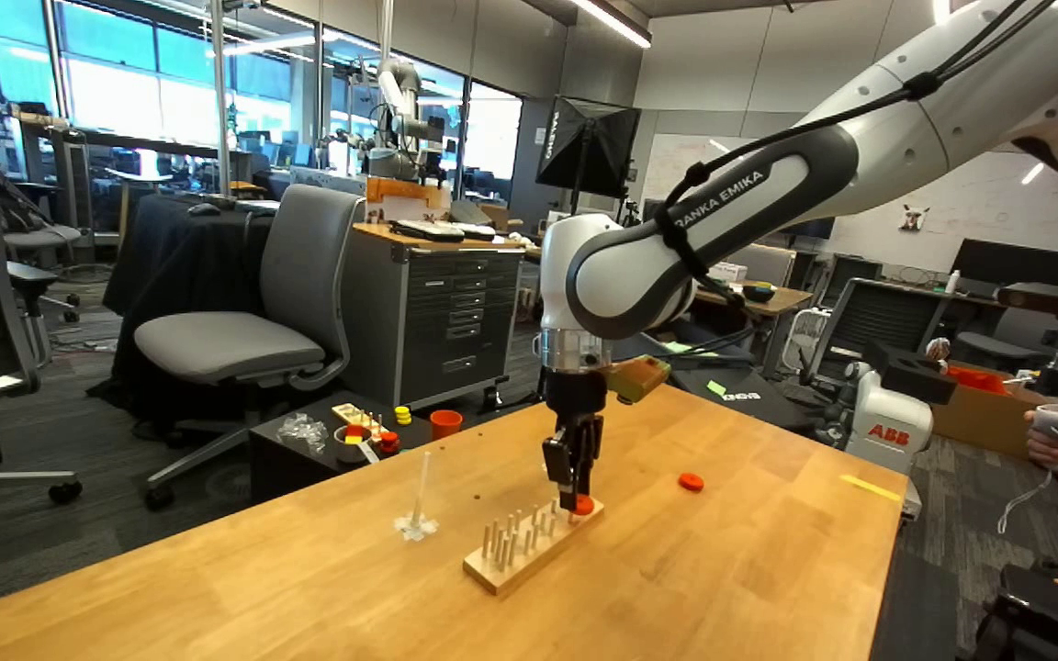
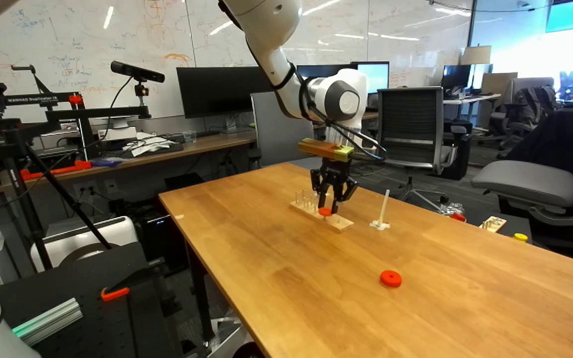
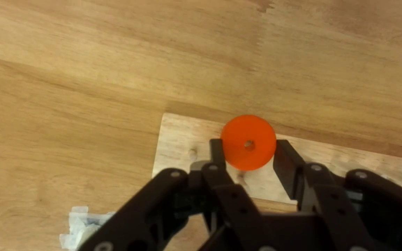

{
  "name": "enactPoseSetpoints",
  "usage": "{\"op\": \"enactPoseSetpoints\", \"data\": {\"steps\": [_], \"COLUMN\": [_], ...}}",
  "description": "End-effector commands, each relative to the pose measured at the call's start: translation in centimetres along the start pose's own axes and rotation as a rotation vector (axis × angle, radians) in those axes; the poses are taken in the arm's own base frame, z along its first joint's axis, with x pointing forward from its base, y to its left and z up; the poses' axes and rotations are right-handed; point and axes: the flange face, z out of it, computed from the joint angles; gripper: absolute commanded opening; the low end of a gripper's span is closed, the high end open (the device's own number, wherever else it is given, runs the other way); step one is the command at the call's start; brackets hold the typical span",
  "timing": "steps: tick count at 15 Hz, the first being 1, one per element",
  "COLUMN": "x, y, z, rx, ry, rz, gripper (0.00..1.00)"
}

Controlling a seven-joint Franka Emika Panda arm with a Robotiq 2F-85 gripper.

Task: Get the Orange object and place it on the wooden object

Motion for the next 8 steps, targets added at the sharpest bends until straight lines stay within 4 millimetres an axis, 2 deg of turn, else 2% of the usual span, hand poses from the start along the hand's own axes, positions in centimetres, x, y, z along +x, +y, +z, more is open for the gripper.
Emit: {"op": "enactPoseSetpoints", "data": {"steps": [1, 8], "x": [-1.83, -1.99], "y": [-0.46, -0.28], "z": [-1.85, -2.36], "rx": [0.016, 0.016], "ry": [0.021, 0.024], "rz": [-0.037, -0.044], "gripper": [0.16, 0.16]}}
